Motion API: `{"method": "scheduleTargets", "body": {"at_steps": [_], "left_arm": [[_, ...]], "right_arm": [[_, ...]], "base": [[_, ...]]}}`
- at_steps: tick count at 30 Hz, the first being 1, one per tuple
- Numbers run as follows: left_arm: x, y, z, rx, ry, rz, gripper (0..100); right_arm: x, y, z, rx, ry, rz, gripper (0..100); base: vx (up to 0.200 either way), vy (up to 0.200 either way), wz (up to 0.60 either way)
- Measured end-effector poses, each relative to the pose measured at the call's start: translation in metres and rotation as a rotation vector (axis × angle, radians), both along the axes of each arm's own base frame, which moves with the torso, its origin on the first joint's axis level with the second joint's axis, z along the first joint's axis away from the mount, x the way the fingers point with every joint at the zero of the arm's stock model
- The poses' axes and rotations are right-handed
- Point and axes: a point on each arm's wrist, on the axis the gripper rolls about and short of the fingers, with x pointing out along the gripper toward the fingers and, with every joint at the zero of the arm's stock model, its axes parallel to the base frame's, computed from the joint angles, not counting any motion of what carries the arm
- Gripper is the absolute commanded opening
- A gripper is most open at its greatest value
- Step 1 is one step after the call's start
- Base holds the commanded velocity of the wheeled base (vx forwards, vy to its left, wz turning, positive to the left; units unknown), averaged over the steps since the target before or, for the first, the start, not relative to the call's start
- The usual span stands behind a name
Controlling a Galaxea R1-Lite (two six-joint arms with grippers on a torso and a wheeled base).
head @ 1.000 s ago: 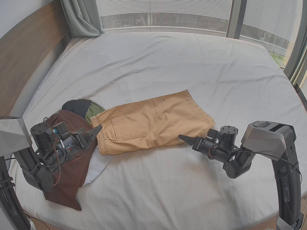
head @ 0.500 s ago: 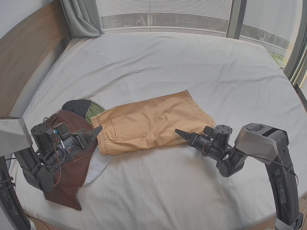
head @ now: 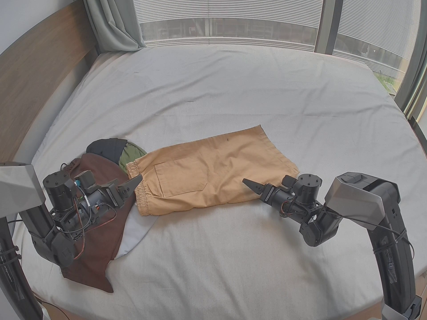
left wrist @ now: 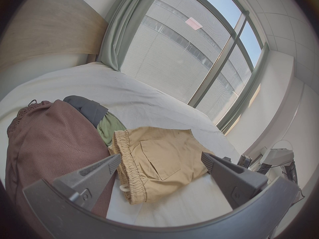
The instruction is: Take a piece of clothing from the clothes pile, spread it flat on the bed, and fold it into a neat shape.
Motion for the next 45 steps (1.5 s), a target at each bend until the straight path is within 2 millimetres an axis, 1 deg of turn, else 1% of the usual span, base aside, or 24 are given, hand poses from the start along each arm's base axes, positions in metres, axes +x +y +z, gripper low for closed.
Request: {"method": "scheduleTargets", "body": {"at_steps": [7,16,28,35,41,45], "left_arm": [[0.000,0.000,0.000,0.001,0.001,-0.006,100],[-0.001,-0.001,-0.001,-0.002,0.002,-0.066,100],[-0.001,0.001,-0.003,-0.004,0.012,-0.073,100],[-0.002,0.002,-0.004,-0.005,0.016,-0.073,100],[-0.002,0.001,-0.004,-0.006,0.018,-0.075,100],[-0.001,0.001,-0.004,-0.008,0.015,-0.075,100]], "right_arm": [[-0.001,0.000,-0.004,-0.006,0.020,-0.001,0],[-0.003,0.000,-0.006,-0.004,0.011,0.003,0],[-0.018,0.002,-0.010,-0.010,0.017,0.018,0],[-0.037,-0.003,-0.010,-0.019,0.034,0.022,0],[-0.061,-0.012,-0.009,-0.040,0.073,0.024,0],[-0.079,-0.018,-0.005,-0.061,0.113,0.025,0]], "base": [[0.000,0.000,0.00],[0.000,0.000,0.00],[0.000,0.000,0.00],[0.000,0.000,0.00],[0.000,0.000,0.00],[0.000,0.000,0.00]]}}
